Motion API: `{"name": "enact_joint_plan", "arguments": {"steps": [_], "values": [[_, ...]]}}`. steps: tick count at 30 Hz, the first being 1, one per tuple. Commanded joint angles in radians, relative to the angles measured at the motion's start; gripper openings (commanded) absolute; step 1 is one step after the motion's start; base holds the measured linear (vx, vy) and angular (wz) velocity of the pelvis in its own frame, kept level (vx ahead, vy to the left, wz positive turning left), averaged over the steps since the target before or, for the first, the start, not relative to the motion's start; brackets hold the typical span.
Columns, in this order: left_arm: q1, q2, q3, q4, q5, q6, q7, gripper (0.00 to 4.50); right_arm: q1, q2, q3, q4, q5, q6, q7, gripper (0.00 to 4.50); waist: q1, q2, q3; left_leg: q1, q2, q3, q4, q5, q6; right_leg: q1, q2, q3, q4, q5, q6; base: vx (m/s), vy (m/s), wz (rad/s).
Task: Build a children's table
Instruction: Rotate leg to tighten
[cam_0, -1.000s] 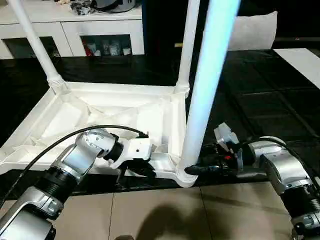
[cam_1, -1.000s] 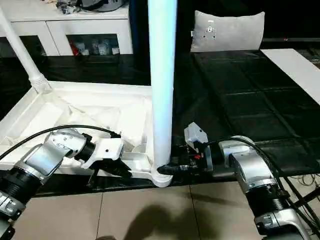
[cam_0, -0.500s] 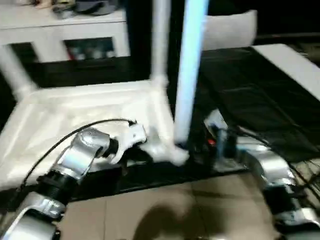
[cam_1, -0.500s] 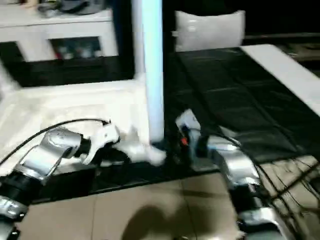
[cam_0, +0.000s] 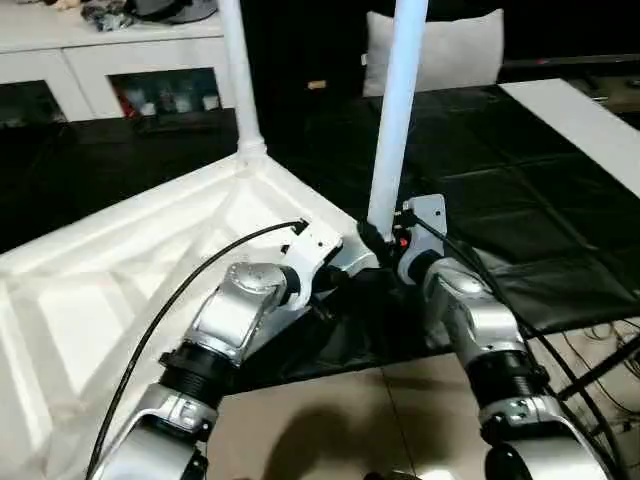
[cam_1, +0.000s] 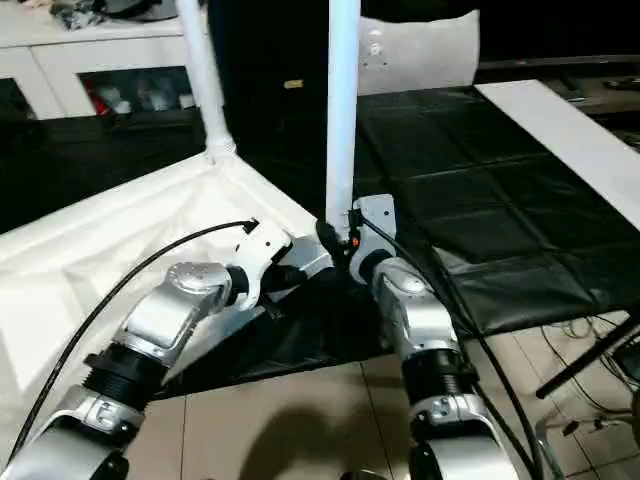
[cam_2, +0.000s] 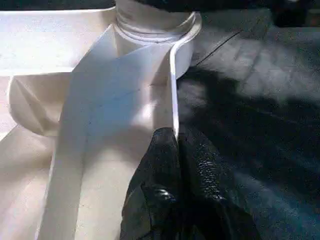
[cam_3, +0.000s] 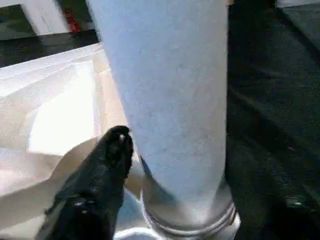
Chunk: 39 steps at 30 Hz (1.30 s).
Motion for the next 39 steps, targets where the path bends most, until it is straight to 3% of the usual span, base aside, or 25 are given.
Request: {"name": "enact_joint_plan", "arguments": {"steps": [1, 3, 5, 9, 13, 18, 19, 22, 23, 26, 28, 29, 34, 39], "values": [[-0.031, 0.01, -0.014, -0.029, -0.003, -0.03, -0.031, 0.0, 0.027, -0.01, 0.031, -0.034, 0.003, 0.005, 0.072, 3.34, 0.011, -0.005, -0.078, -0.014, 0.019, -0.005, -0.049, 0.021, 0.141, 0.081, -0.063, 0.065, -0.046, -0.124, -0.151, 0.0, 0.0, 0.0], [-0.024, 0.039, -0.019, -0.019, 0.005, -0.044, -0.045, 0.0, 0.063, -0.069, 0.052, -0.077, 0.019, -0.023, 0.174, 3.52, 0.018, 0.001, -0.075, -0.011, 0.02, -0.003, -0.049, 0.005, 0.149, 0.079, -0.063, 0.064, -0.05, -0.144, -0.151, 0.0, 0.0, 0.0], [-0.021, 0.058, -0.029, -0.012, 0.007, -0.057, -0.065, 0.0, 0.078, -0.106, 0.052, -0.095, 0.032, -0.028, 0.22, 3.62, 0.02, -0.002, -0.074, -0.01, 0.021, -0.002, -0.051, -0.022, 0.142, 0.078, -0.064, 0.063, -0.056, -0.18, -0.148, 0.0, 0.0, 0.0], [-0.003, 0.123, -0.058, -0.008, 0.0, -0.101, -0.158, 0.0, 0.115, -0.216, 0.043, -0.149, 0.058, -0.032, 0.353, 3.97, 0.025, -0.005, -0.068, -0.007, 0.021, -0.002, -0.055, -0.079, 0.123, 0.079, -0.063, 0.063, -0.07, -0.273, -0.109, 0.0, 0.0, 0.0], [0.01, 0.193, -0.096, -0.004, 0.0, -0.15, -0.273, 0.0, 0.138, -0.32, 0.054, -0.192, 0.066, -0.024, 0.494, 4.37, 0.026, -0.007, -0.067, -0.007, 0.019, -0.001, -0.055, -0.091, 0.114, 0.078, -0.062, 0.063, -0.071, -0.296, -0.104, 0.0, 0.0, 0.0], [0.014, 0.262, -0.148, 0.002, 0.003, -0.236, -0.391, 0.0, 0.148, -0.401, 0.086, -0.214, 0.092, -0.026, 0.644, 4.37, 0.038, -0.006, -0.068, -0.003, 0.023, -0.001, -0.055, -0.095, 0.115, 0.075, -0.062, 0.064, -0.071, -0.307, -0.105, 0.0, 0.0, 0.0], [0.016, 0.3, -0.175, 0.002, 0.001, -0.302, -0.474, 0.0, 0.15, -0.437, 0.107, -0.231, 0.115, -0.025, 0.738, 4.37, 0.043, -0.006, -0.07, -0.002, 0.025, -0.003, -0.056, -0.09, 0.119, 0.075, -0.063, 0.064, -0.067, -0.291, -0.113, 0.0, 0.0, 0.0], [0.018, 0.342, -0.208, -0.009, -0.005, -0.368, -0.577, 0.0, 0.148, -0.467, 0.138, -0.248, 0.129, -0.026, 0.839, 4.12, 0.051, -0.004, -0.069, -0.004, 0.03, -0.002, -0.055, -0.085, 0.127, 0.073, -0.063, 0.066, -0.06, -0.26, -0.128, 0.0, 0.0, 0.0], [0.017, 0.346, -0.212, -0.011, -0.004, -0.373, -0.587, 0.0, 0.147, -0.469, 0.142, -0.249, 0.129, -0.027, 0.848, 3.94, 0.052, -0.008, -0.069, -0.003, 0.03, 0.0, -0.055, -0.087, 0.126, 0.073, -0.063, 0.066, -0.062, -0.263, -0.13, 0.0, 0.0, 0.0], [0.01, 0.369, -0.239, -0.018, 0.001, -0.407, -0.645, 0.0, 0.139, -0.474, 0.176, -0.243, 0.115, -0.038, 0.906, 3.66, 0.063, -0.005, -0.067, 0.002, 0.032, 0.0, -0.058, -0.101, 0.108, 0.07, -0.065, 0.067, -0.064, -0.293, -0.13, 0.0, 0.0, 0.0], [0.008, 0.376, -0.25, -0.028, -0.005, -0.419, -0.672, 0.0, 0.133, -0.471, 0.188, -0.24, 0.12, -0.037, 0.925, 3.58, 0.068, -0.01, -0.068, 0.004, 0.033, 0.001, -0.059, -0.107, 0.093, 0.07, -0.067, 0.07, -0.062, -0.297, -0.134, 0.0, 0.0, 0.0], [0.006, 0.381, -0.256, -0.032, -0.01, -0.429, -0.689, 0.0, 0.13, -0.47, 0.196, -0.241, 0.127, -0.034, 0.938, 3.49, 0.069, -0.008, -0.067, 0.004, 0.034, 0.001, -0.06, -0.108, 0.092, 0.07, -0.068, 0.071, -0.062, -0.299, -0.134, 0.0, 0.0, 0.0], [0.002, 0.383, -0.27, -0.047, -0.021, -0.454, -0.739, 0.0, 0.127, -0.47, 0.222, -0.253, 0.15, -0.015, 1.001, 3.06, 0.073, -0.014, -0.068, 0.0, 0.031, 0.001, -0.059, -0.097, 0.094, 0.074, -0.068, 0.071, -0.062, -0.313, -0.118, 0.0, 0.0, 0.0], [-0.005, 0.371, -0.276, -0.05, -0.03, -0.463, -0.76, 0.0, 0.125, -0.47, 0.245, -0.251, 0.162, 0.005, 1.053, 2.69, 0.08, -0.01, -0.069, 0.0, 0.032, 0.001, -0.058, -0.089, 0.091, 0.072, -0.067, 0.07, -0.063, -0.321, -0.11, 0.0, 0.0, 0.0]]}}
